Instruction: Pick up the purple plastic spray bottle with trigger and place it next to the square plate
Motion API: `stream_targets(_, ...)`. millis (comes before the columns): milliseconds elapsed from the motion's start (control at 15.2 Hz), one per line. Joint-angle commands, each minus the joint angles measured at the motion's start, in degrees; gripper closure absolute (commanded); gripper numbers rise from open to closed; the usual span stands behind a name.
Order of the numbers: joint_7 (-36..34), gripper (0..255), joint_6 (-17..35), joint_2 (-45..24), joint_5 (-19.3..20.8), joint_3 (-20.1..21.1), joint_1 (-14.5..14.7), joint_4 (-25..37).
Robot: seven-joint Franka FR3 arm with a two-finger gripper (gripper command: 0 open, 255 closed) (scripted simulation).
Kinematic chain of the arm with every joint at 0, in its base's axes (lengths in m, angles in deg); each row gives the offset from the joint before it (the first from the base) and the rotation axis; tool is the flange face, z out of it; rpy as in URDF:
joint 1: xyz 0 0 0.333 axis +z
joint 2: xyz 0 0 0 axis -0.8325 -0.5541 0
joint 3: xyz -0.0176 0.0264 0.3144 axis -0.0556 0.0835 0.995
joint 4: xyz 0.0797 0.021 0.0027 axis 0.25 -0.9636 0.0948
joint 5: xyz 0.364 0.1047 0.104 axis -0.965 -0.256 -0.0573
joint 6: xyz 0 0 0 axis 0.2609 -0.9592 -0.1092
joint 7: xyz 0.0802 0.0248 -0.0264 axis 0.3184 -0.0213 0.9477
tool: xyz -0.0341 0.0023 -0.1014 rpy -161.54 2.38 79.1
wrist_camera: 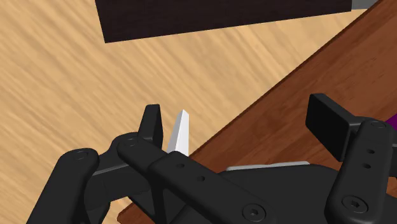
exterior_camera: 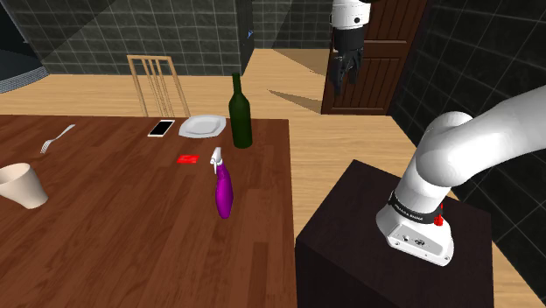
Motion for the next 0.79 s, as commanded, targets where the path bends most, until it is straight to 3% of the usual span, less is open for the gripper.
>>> stream_targets(0, 0.0, 0, 0.0, 0.0, 0.0, 0.0, 0.0, 0.0)
stream_targets(726, -22.6, 0, 14.2, 1.1, -9.8, 16.4, 4.0, -9.4)
